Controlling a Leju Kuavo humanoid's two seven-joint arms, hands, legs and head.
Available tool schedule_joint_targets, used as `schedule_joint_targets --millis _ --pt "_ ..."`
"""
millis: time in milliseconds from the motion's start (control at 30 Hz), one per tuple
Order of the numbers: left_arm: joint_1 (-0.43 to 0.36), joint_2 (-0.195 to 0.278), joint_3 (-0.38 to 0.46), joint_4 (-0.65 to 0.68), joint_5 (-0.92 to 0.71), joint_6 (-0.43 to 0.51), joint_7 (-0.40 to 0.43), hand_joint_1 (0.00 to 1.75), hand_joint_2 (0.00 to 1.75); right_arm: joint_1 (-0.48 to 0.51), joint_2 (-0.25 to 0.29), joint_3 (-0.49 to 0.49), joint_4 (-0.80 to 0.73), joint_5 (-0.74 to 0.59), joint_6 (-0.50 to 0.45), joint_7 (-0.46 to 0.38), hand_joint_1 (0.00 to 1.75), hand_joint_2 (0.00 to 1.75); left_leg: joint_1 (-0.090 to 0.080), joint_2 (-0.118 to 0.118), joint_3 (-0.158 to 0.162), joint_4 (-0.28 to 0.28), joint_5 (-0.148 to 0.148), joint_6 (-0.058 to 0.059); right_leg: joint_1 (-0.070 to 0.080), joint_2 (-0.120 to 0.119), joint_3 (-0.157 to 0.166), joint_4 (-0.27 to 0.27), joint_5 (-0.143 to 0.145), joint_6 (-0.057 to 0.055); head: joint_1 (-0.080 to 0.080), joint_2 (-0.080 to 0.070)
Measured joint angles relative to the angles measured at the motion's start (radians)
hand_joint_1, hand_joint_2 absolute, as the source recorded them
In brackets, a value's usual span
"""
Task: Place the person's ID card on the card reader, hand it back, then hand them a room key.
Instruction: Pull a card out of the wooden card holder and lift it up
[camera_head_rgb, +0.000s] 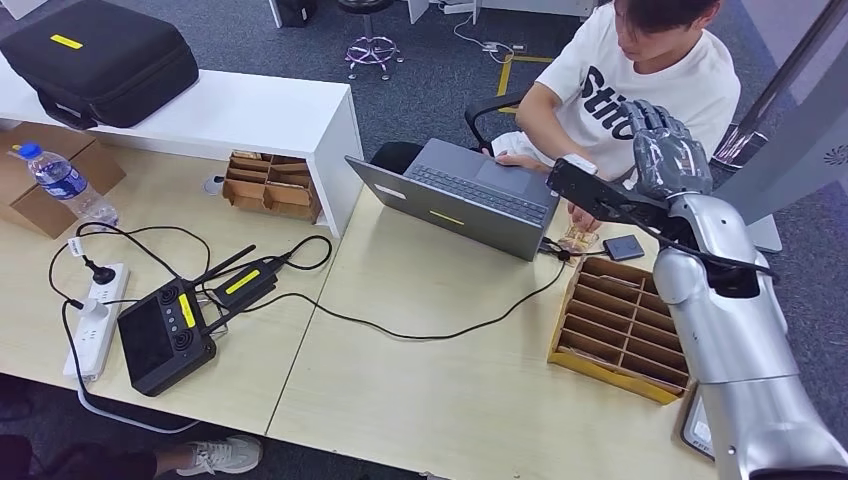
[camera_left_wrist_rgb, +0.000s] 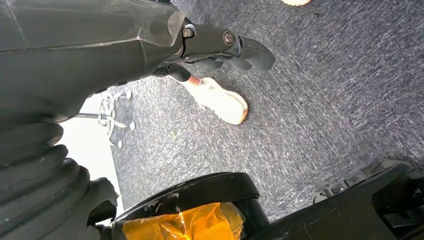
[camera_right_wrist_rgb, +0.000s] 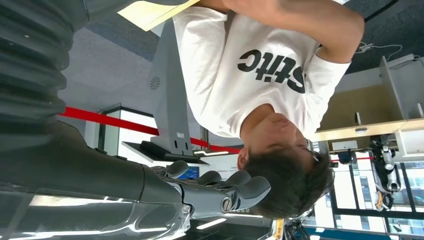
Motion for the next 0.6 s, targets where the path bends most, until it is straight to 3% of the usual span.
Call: schedule_joint_targets --millis 200,367,600 --pt "0.000 0.000 0.003 0.000 0.024 0.007 -0.004 0.00 1.75 0.133 -0.039 -0.038 -0.145 -0.045 -0.090 -0.078 0.00 1.75 0.000 -0.002 0.000 0.000 0.000 0.000 0.000 -0.002 0.000 -0.001 0.000 0.000 0.000 0.000" --pt "0.004 0.000 0.021 0.000 0.051 0.029 -0.017 0.00 1.75 0.389 -0.077 -0.112 -0.418 -0.088 -0.208 -0.165 0.00 1.75 0.000 -0.005 -0.002 0.000 -0.002 0.001 0.000 -0.005 0.000 -0.002 -0.002 0.002 0.000 0.000" --pt "0.009 -0.001 0.052 0.000 0.075 0.055 -0.031 0.00 1.75 0.733 -0.086 -0.198 -0.724 -0.084 -0.328 -0.275 0.00 1.75 0.000 -0.003 -0.002 0.000 -0.005 0.000 0.000 -0.004 0.000 -0.002 -0.005 0.001 0.000 0.000"
